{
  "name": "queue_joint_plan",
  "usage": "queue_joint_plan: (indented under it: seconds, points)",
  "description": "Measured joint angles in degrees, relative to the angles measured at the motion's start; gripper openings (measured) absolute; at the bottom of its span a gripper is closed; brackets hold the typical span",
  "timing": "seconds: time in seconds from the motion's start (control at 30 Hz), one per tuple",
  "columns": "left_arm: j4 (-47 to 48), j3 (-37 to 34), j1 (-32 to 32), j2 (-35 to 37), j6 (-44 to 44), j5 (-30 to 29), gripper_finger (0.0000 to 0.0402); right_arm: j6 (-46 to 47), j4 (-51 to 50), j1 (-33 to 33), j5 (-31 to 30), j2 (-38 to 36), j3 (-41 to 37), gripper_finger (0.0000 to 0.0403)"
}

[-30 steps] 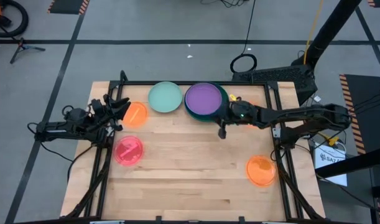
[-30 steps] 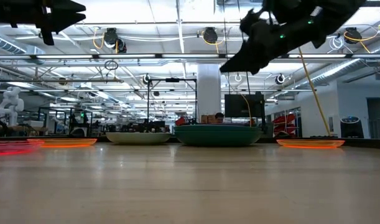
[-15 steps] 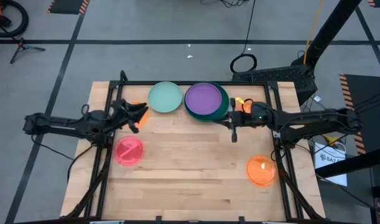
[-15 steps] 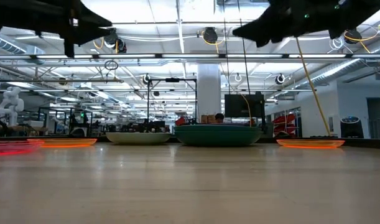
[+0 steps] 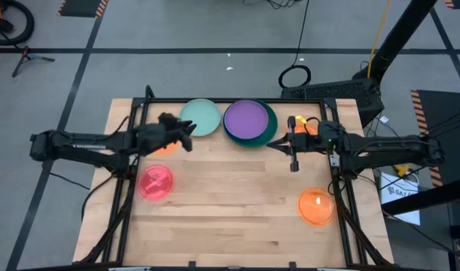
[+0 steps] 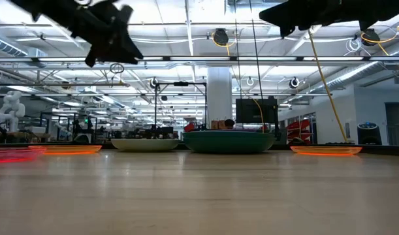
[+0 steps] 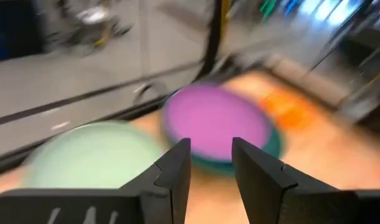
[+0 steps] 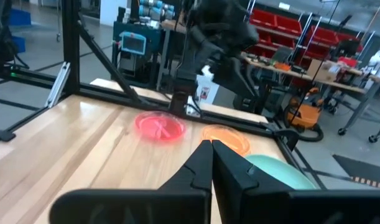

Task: Stack plastic plates
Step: Stack the light blue plate on the violet plate

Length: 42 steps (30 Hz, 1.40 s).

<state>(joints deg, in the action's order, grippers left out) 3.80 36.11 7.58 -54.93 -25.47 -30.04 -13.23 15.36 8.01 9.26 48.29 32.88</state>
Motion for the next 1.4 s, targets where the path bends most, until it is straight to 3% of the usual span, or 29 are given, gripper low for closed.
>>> queue_joint_plan:
  seconds: [0.17,0.33,0.53,0.77,1.1,1.4]
  points:
    - [24.9,13.1,6.7,-9.3,1.1,0.0,0.0122,0.5,-2.4,0.0,0.0,-1.0,0.0,0.0000]
    - [36.9,21.1,15.7,-17.0,5.6,6.9,0.0122,1.8,-3.4,0.0,0.0,-0.9,0.0,0.0000]
    - [37.6,24.6,27.9,-24.5,11.9,19.6,0.0122,2.5,-3.8,0.0,0.0,-1.0,0.0,0.0000]
    - [35.7,25.3,37.8,-32.6,13.5,21.4,0.0122,3.1,-4.3,0.0,-0.1,-0.9,0.0,0.0000]
    - [34.6,25.3,45.4,-39.5,16.7,23.3,0.0122,3.6,-5.5,0.0,-0.1,-0.9,0.0,0.0000]
    - [31.7,25.3,46.4,-40.5,17.4,28.5,0.0122,3.6,-5.9,0.0,-0.1,-0.9,0.0,0.0000]
